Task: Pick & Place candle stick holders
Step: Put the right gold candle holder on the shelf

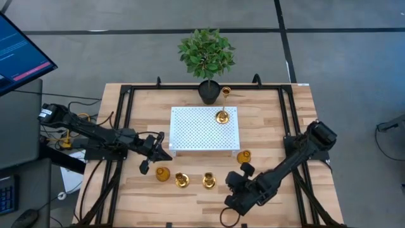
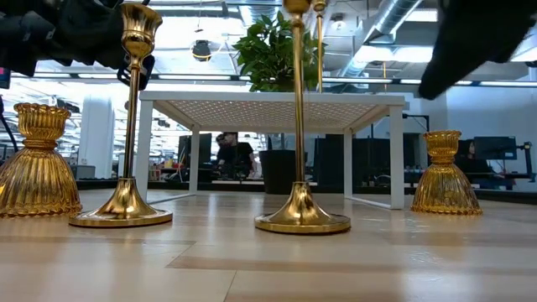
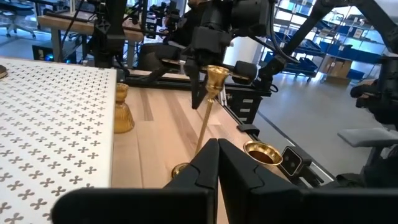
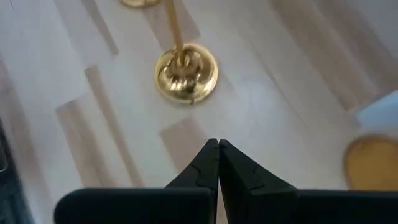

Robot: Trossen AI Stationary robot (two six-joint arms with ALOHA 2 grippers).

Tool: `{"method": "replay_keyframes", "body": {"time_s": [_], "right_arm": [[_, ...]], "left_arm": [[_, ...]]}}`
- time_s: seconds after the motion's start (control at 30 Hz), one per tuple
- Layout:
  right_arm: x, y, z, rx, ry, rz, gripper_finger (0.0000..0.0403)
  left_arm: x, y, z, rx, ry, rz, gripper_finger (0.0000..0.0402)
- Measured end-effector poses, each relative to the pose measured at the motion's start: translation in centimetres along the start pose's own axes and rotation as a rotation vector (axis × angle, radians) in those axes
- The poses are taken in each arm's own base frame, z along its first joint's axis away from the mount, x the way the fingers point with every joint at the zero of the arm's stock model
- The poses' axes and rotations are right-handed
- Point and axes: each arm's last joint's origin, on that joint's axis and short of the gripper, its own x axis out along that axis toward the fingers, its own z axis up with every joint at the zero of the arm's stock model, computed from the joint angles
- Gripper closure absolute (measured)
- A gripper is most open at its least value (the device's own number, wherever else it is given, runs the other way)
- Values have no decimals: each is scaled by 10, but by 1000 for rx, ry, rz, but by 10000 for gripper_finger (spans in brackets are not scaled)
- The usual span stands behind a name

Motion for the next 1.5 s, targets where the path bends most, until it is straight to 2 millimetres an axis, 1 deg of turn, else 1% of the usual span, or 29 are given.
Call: {"method": "replay_keyframes", "body": {"time_s": [0.13, 0.23, 0.3, 0.4, 0.5, 0.6, 0.67, 0.73, 0.9, 1.0, 1.07, 1.17, 1.3, 1.4, 1.5], "right_arm": [[3, 5, 5, -107, -122, -11, 403], [5, 10, 5, -157, -183, -9, 403], [11, 17, 6, -156, -236, -13, 402], [24, 21, -3, -210, -255, -55, 392], [32, 25, -4, -193, -262, -51, 365], [44, 29, -5, -164, -281, -42, 328], [46, 31, -3, -145, -295, -26, 302], [46, 32, 2, -114, -311, -16, 276], [47, 31, 3, -114, -325, -27, 218], [49, 29, 6, -69, -325, -25, 195], [50, 28, 9, -47, -326, -26, 186], [52, 28, 13, -22, -338, -16, 184], [54, 27, 18, -5, -336, -3, 196], [55, 26, 19, -3, -335, -9, 217], [55, 25, 20, -3, -335, -10, 251]], "left_arm": [[0, 0, 0, 0, 0, 0, 394], [0, 0, 0, -1, 0, 0, 394], [0, 0, 0, -1, 0, 0, 394], [0, 0, 0, 3, 0, 0, 394], [0, 0, 0, 4, 0, 0, 394], [0, 0, 0, 4, 1, 0, 394], [0, 0, 0, 4, 1, 0, 394], [0, 0, 0, 5, 1, 0, 394], [0, 0, 0, 4, 1, 0, 394], [0, 0, 0, 4, 1, 0, 394], [0, 0, 0, 4, 2, 0, 394], [0, 0, 0, 4, 2, 0, 394], [0, 0, 0, 4, 2, 0, 394], [0, 0, 0, 2, 2, 0, 394], [0, 0, 0, 1, 3, 0, 394]]}}
